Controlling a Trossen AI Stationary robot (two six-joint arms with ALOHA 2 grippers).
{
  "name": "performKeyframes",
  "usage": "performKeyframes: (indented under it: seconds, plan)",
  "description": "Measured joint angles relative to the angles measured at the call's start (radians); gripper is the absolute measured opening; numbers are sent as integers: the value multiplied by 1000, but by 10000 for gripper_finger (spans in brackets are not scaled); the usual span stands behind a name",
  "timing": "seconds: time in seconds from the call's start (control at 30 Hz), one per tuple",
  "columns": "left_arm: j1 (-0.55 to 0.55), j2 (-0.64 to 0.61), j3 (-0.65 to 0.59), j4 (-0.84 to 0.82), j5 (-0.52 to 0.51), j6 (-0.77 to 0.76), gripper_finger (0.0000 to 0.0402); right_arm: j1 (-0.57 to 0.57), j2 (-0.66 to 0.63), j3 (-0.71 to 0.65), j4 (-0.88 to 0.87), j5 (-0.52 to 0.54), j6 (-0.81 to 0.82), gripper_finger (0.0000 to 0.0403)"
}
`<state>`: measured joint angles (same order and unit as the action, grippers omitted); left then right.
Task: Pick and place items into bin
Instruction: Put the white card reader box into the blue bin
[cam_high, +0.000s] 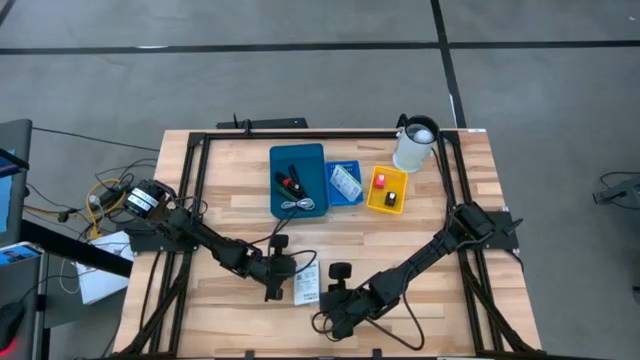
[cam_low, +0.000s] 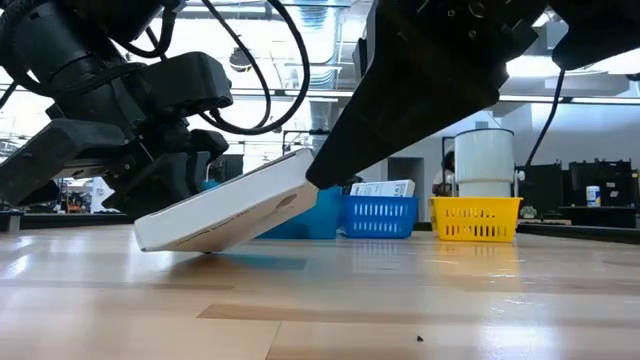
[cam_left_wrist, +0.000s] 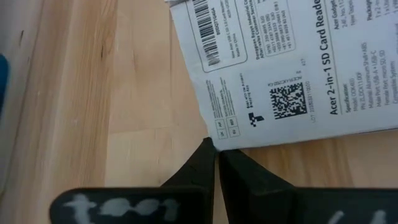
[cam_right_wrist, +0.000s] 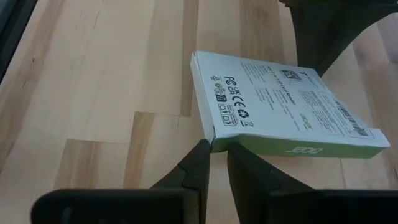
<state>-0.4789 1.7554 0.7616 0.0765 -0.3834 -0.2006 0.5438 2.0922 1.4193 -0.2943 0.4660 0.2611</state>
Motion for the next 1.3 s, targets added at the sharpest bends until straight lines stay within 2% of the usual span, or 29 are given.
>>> performKeyframes:
  seconds: [0.6, 1.0, 1.3]
  plan:
    - [12, -2, 0, -1, 12, -57, 0, -1, 0, 0, -2, 5, -9, 51]
    - [12, -2, 0, -1, 22, -72, 0, -2, 0, 0, 19, 12, -27, 117]
    - [12, -3, 0, -4, 23, -74, 0, -13, 0, -1, 21, 11, -55, 138]
